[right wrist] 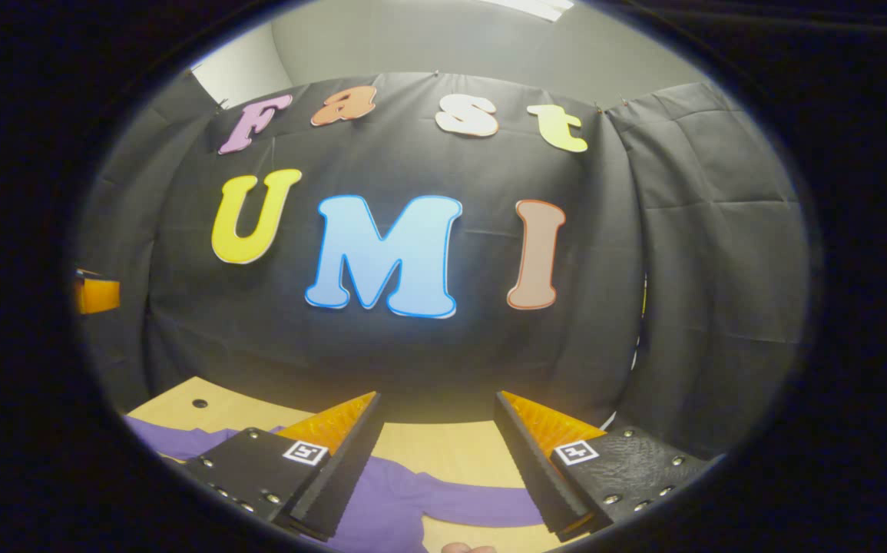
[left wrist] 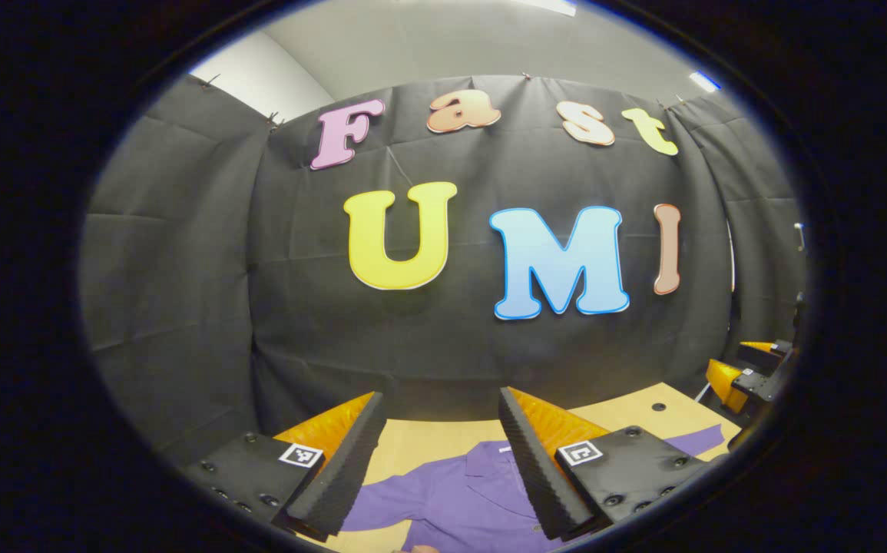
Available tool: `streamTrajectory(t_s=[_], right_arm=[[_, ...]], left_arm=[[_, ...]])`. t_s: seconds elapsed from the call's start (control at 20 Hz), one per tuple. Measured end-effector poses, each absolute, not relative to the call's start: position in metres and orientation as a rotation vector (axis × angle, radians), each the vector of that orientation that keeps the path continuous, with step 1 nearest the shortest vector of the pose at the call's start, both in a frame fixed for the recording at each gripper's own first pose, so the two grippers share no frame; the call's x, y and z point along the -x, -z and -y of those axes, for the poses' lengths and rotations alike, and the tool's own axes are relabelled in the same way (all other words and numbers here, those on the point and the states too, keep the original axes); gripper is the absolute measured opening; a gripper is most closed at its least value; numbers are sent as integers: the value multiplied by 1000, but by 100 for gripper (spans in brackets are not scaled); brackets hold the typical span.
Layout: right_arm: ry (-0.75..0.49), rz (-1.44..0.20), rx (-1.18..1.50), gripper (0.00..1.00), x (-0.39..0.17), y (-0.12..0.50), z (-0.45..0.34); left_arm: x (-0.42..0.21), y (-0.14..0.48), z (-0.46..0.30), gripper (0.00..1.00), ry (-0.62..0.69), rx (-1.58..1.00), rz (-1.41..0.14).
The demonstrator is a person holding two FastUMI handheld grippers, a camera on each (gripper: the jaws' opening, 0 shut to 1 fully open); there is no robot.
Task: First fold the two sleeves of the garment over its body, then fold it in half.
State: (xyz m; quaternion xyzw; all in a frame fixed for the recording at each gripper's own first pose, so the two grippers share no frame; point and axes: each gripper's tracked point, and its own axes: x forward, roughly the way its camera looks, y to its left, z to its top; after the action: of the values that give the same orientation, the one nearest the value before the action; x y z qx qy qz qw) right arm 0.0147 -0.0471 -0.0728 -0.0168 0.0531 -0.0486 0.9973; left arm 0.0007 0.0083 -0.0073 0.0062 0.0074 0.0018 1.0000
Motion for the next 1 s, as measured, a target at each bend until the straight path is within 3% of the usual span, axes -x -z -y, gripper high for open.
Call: streamTrajectory(t_s=[0.5, 0.55, 1.0], right_arm=[[275, -273, 16, 94, -34, 182, 138], [289, -286, 18, 89, -34, 192, 146], [365, -454, -3, 92, -37, 282, 190]], left_arm=[[-16, 18, -6, 93, -17, -37, -48], [-16, 20, -7, 93, -23, -40, -51], [-23, 32, -12, 93, -56, -74, -84]])
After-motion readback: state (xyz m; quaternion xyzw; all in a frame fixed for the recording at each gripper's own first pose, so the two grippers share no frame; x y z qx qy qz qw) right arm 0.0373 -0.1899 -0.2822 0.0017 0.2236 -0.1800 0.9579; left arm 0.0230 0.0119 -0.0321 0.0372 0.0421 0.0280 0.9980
